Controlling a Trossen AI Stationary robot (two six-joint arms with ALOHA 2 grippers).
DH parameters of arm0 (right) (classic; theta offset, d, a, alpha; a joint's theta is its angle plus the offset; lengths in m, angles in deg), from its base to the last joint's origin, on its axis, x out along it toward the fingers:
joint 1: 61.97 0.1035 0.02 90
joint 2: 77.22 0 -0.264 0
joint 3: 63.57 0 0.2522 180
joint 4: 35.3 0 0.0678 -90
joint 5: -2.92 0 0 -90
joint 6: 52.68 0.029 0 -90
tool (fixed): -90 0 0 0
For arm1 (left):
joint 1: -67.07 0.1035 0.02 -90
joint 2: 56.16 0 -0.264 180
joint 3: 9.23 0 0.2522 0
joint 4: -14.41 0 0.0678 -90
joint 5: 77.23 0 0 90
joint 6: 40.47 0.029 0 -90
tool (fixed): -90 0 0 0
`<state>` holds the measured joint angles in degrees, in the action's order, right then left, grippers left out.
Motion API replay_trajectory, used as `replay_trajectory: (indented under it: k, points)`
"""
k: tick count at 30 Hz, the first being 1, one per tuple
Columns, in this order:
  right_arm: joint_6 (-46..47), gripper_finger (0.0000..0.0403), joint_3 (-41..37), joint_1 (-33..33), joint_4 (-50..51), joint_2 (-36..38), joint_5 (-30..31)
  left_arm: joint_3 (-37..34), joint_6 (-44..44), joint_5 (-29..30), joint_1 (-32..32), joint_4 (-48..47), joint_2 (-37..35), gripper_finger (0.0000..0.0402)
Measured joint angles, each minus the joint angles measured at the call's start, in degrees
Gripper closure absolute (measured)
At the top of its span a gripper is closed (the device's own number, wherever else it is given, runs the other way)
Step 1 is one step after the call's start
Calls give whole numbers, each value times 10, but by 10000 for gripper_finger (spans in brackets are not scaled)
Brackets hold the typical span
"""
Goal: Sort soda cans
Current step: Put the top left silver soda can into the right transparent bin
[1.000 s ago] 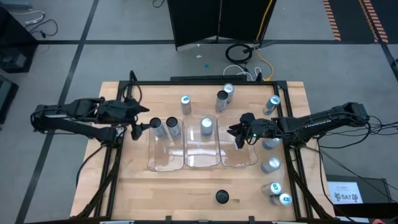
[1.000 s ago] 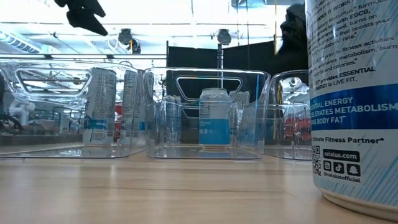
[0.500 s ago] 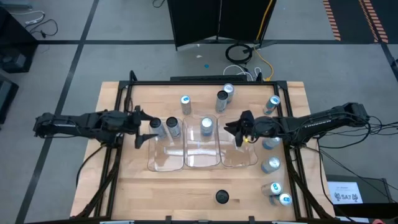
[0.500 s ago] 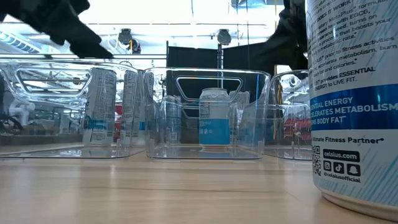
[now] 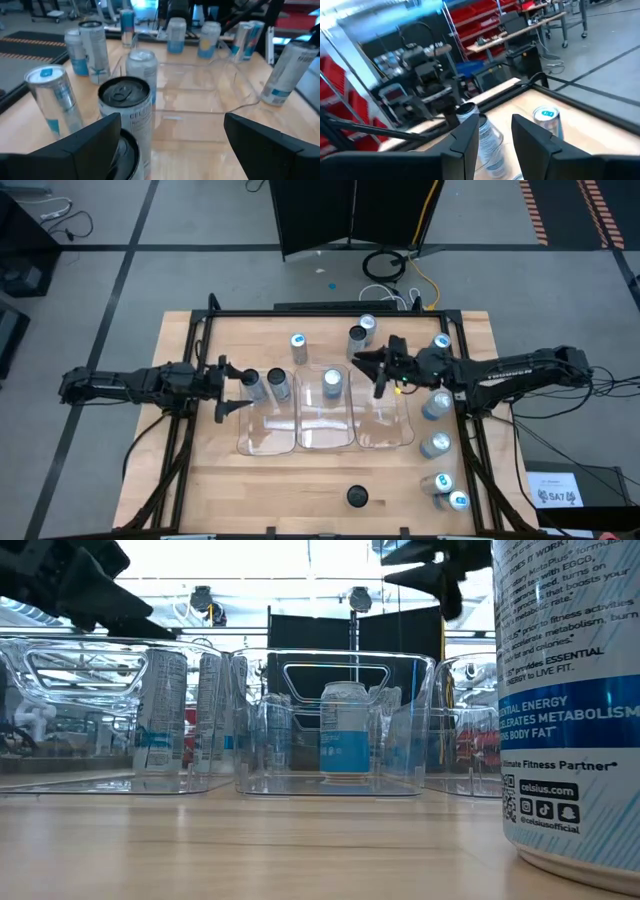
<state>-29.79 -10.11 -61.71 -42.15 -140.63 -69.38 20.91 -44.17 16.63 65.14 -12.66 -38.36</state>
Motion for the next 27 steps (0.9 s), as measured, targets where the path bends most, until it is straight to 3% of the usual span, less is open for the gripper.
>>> replay_trajectory:
  k: [6,13,20,27]
  points:
    - [-27,296,179,-19,201,-96,-1,-4,15,-10,0,3,-52,39]
    - [-48,296,418,-43,441,-250,-1,-57,-8,7,0,10,-108,39]
    - [-115,296,581,-51,500,-356,-1,-86,-42,7,0,18,-119,39]
    - [-189,296,614,-51,528,-379,-1,-90,-46,7,0,40,-117,39]
